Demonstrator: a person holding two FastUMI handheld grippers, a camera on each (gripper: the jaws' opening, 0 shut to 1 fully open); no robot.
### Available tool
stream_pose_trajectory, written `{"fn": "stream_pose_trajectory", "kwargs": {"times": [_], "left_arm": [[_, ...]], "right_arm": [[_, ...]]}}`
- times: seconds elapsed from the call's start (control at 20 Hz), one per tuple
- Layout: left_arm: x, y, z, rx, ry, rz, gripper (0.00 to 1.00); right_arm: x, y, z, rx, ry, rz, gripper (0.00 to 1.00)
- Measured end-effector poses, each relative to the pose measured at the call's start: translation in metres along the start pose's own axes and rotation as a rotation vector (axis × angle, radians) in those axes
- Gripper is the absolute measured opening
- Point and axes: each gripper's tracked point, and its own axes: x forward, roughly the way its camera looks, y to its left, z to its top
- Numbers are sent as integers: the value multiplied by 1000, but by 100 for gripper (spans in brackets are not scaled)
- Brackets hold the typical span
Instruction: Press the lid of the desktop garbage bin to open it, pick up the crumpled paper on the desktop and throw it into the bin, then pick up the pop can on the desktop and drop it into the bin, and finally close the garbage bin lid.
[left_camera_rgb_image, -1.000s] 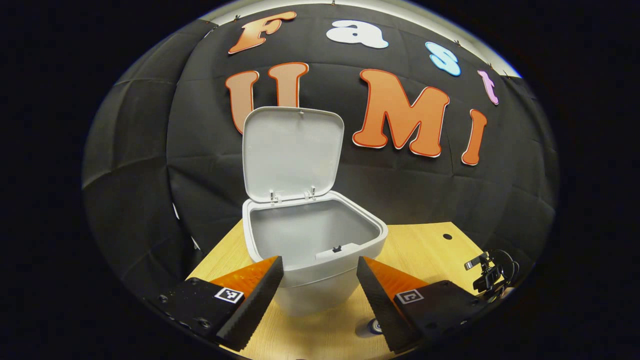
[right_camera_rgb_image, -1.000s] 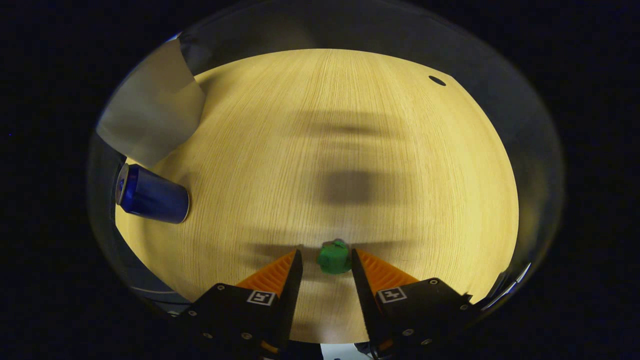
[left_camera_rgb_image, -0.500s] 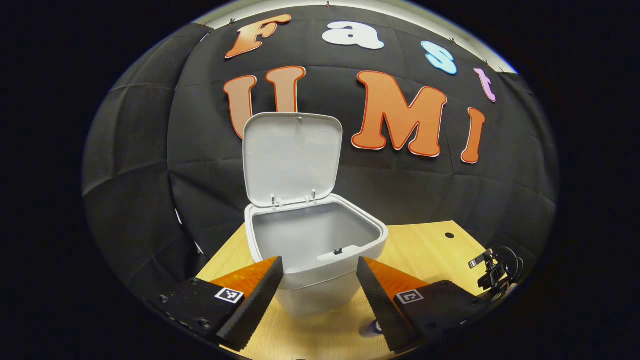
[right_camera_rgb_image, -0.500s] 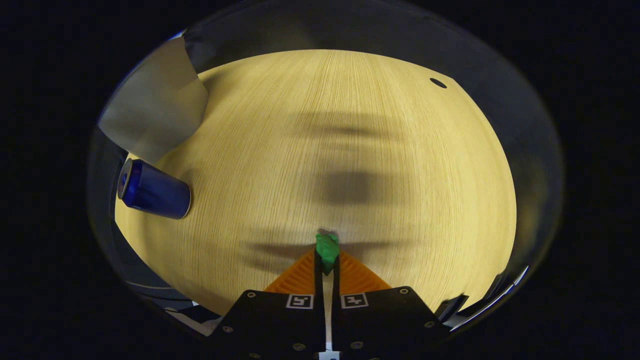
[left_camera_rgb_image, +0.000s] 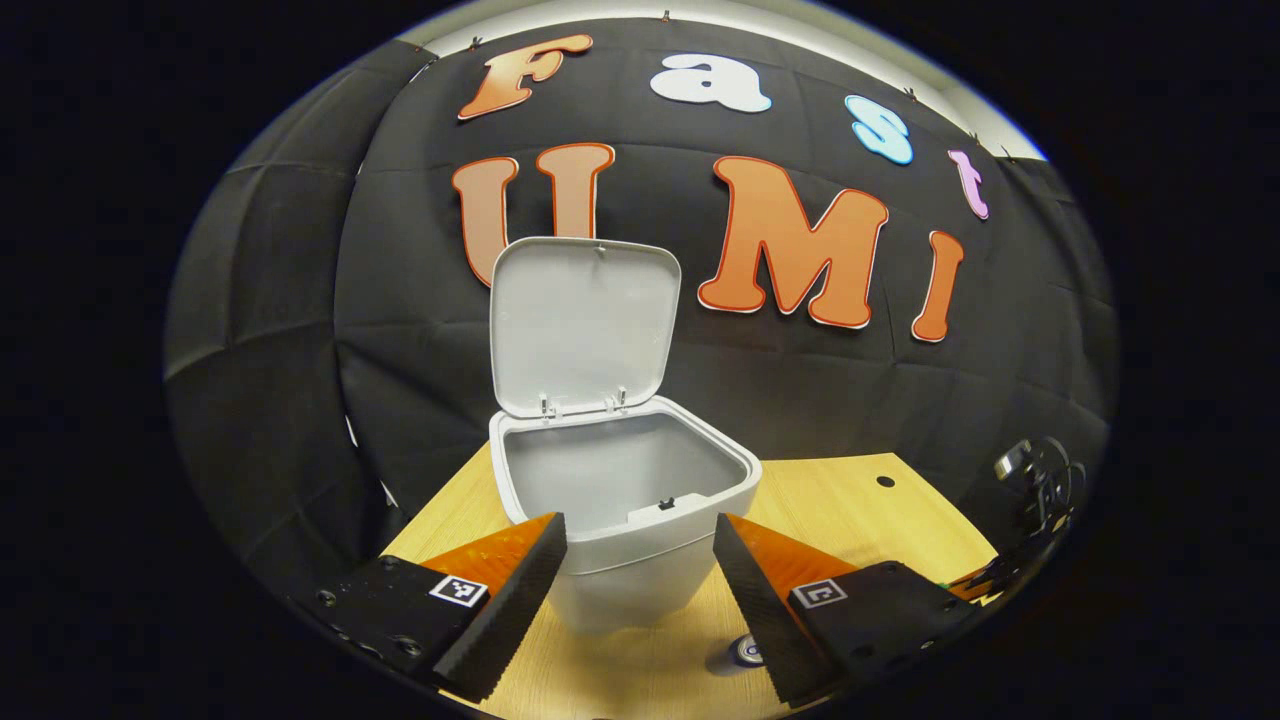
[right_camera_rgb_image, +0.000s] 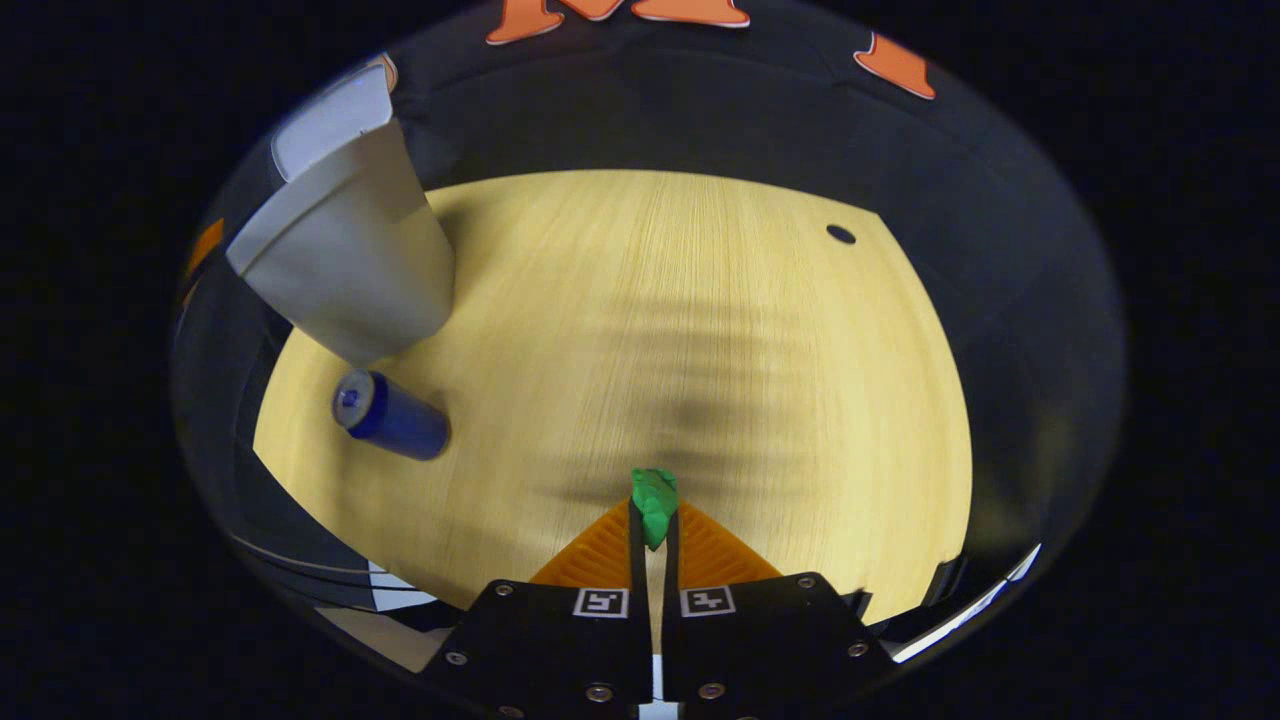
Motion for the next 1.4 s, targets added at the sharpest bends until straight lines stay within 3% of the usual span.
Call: {"fn": "stream_pose_trajectory", "kwargs": {"times": [0.15,0.2,0.3,0.5,0.65,1.0,1.2,1.4], "left_arm": [[-8,2,3,1,-11,-6,94],[-14,5,6,14,-24,-7,94],[-21,11,10,22,-37,1,94],[-37,29,15,26,-59,22,94],[-49,46,19,34,-72,53,94],[-75,97,12,24,-69,135,94],[-83,121,9,3,-65,169,94],[-87,132,7,-4,-64,180,94]], "right_arm": [[-40,-13,78,-55,-121,-13,4],[-77,-9,120,-87,-230,-11,4],[-97,-6,151,-113,-333,-14,4],[-131,39,221,-175,-483,45,4],[-145,74,251,-241,-529,103,4],[-122,215,309,-376,-548,315,4],[-93,280,329,-430,-533,373,4],[-54,313,331,-437,-475,384,6]]}}
